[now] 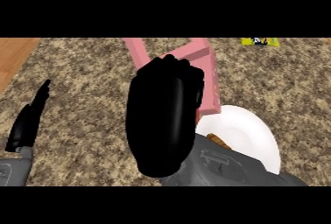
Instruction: Pick the squash from the plate and place it in the cardboard box
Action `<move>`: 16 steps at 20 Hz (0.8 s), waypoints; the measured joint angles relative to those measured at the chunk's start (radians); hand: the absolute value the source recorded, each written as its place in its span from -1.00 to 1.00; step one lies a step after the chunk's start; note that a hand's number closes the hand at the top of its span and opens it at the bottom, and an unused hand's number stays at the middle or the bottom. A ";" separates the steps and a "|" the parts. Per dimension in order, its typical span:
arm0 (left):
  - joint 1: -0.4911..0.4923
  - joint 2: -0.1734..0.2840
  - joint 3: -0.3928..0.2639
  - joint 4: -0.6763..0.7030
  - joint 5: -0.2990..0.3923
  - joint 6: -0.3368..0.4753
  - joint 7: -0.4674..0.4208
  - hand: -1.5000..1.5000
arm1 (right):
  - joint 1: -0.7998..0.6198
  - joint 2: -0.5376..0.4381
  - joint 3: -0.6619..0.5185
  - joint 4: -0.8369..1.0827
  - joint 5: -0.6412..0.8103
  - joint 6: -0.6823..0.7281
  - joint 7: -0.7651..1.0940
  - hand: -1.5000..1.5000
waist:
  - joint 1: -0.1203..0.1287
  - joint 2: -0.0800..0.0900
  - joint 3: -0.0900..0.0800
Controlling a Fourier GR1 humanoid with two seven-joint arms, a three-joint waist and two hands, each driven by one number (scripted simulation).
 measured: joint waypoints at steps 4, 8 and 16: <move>-0.028 -0.009 -0.015 0.009 -0.009 -0.003 -0.002 0.00 | -0.102 0.004 -0.067 0.108 -0.075 -0.057 0.051 1.00 | 0.024 0.009 0.000; -0.055 -0.026 -0.031 0.010 -0.018 0.001 0.009 0.00 | -0.156 0.006 -0.120 0.223 -0.149 -0.139 0.112 1.00 | 0.042 0.017 0.001; -0.085 -0.030 -0.032 0.030 -0.025 -0.001 0.012 0.00 | -0.266 0.007 -0.196 0.495 -0.267 -0.297 0.163 1.00 | 0.049 0.026 0.001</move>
